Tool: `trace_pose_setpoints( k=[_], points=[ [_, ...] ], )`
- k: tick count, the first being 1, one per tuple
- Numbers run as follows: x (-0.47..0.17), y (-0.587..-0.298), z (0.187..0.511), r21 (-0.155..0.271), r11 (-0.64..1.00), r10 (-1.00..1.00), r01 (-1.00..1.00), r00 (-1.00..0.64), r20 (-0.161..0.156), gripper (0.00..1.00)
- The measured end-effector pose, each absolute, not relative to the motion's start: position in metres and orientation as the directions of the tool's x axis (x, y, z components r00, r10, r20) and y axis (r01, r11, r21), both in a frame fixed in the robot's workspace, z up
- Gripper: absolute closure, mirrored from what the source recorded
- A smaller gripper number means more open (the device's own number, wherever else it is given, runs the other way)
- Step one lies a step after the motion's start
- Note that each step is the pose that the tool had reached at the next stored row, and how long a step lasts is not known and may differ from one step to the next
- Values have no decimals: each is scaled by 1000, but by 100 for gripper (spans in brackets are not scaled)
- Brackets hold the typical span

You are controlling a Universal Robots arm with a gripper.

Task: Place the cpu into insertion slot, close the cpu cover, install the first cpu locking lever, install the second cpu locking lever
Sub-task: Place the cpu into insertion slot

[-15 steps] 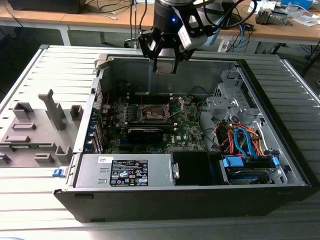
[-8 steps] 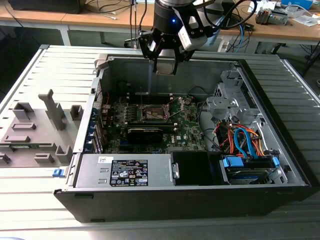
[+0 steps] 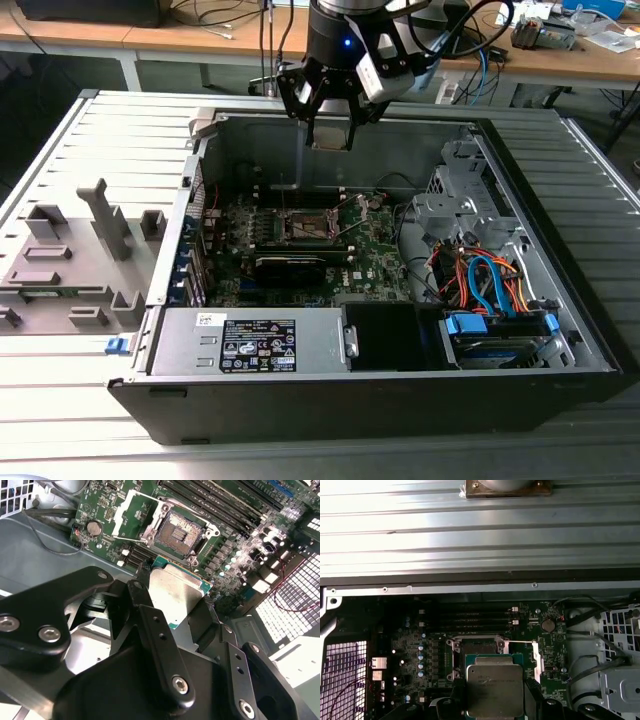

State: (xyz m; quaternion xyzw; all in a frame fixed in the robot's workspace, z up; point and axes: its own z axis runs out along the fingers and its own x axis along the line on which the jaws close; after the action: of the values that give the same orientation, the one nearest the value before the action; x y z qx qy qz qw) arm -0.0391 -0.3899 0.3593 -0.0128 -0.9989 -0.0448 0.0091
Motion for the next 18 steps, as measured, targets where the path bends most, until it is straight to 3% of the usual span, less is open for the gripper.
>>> trace_pose_setpoints(
  k=[18],
  points=[
    [-39,-393,358,89,996,25,26,-1000,19,45]
  ],
)
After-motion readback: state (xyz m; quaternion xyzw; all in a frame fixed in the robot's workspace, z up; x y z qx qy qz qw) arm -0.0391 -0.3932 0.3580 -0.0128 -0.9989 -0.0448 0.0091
